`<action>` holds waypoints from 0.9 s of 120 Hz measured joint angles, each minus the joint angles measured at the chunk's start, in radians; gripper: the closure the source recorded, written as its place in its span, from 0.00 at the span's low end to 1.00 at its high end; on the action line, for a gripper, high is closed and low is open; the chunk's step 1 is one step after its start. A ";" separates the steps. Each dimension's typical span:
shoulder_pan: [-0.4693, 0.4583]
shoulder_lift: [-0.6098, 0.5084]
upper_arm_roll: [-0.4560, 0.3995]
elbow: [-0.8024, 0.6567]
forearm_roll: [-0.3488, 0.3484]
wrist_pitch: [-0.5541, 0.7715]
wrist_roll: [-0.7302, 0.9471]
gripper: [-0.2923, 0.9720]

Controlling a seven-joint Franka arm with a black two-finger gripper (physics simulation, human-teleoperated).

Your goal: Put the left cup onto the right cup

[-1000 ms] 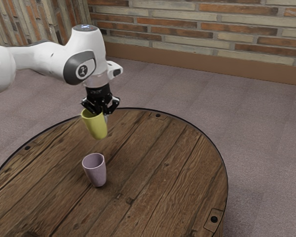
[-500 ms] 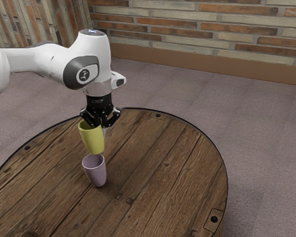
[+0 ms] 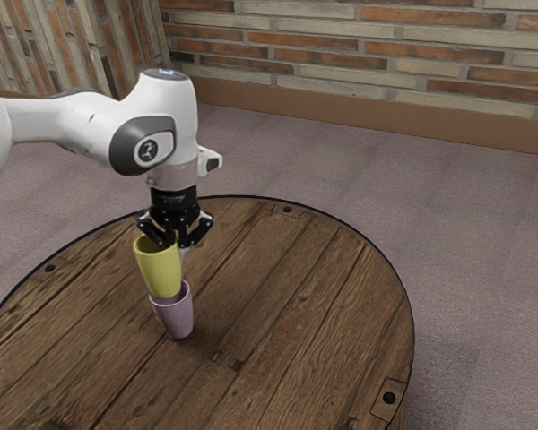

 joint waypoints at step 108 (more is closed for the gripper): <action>-0.022 -0.006 0.027 -0.024 0.052 0.051 -0.075 0.85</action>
